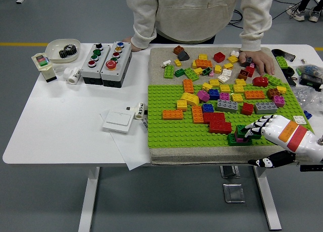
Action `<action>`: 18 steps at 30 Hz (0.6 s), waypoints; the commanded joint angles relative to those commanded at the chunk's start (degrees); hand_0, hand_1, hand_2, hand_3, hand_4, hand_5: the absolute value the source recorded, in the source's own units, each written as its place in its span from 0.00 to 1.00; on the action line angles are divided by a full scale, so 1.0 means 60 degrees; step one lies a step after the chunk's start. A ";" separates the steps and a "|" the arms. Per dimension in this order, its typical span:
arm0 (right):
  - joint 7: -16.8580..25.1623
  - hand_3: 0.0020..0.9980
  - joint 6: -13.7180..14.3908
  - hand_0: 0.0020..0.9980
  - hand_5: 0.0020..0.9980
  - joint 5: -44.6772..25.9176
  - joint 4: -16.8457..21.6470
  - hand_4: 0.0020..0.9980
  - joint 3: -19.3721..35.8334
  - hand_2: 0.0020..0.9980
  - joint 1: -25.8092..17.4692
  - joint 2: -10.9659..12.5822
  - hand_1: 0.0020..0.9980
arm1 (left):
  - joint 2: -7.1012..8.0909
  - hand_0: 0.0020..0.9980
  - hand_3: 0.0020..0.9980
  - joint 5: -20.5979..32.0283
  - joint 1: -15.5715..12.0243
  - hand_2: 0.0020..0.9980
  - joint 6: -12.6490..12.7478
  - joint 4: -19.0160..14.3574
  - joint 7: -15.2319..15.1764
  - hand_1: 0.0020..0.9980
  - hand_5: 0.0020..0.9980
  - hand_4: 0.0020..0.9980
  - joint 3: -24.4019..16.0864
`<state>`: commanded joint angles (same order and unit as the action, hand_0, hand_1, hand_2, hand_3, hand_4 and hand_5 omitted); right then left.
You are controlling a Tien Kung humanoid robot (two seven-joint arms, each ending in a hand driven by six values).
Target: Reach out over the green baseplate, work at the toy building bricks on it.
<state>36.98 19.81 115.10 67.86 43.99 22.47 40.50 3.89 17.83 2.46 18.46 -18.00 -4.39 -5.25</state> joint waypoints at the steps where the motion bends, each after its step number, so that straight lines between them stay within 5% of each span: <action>1: 0.0000 0.60 -0.0001 0.62 0.62 -0.0001 -0.0001 0.89 -0.0003 0.71 -0.0001 0.0002 0.65 | 0.0000 0.63 0.56 0.0001 0.0000 0.72 0.0000 0.0000 -0.0001 0.73 0.61 0.61 0.0000; 18: 0.0000 0.60 -0.0014 0.62 0.62 -0.0024 -0.0067 0.89 -0.0077 0.70 0.0074 -0.0037 0.65 | 0.0003 0.63 0.56 -0.0031 0.0007 0.72 -0.0004 0.0007 0.0008 0.73 0.61 0.61 -0.0009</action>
<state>36.98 19.72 114.96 67.46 43.53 22.92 40.28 3.92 17.65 2.50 18.44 -17.96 -4.34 -5.30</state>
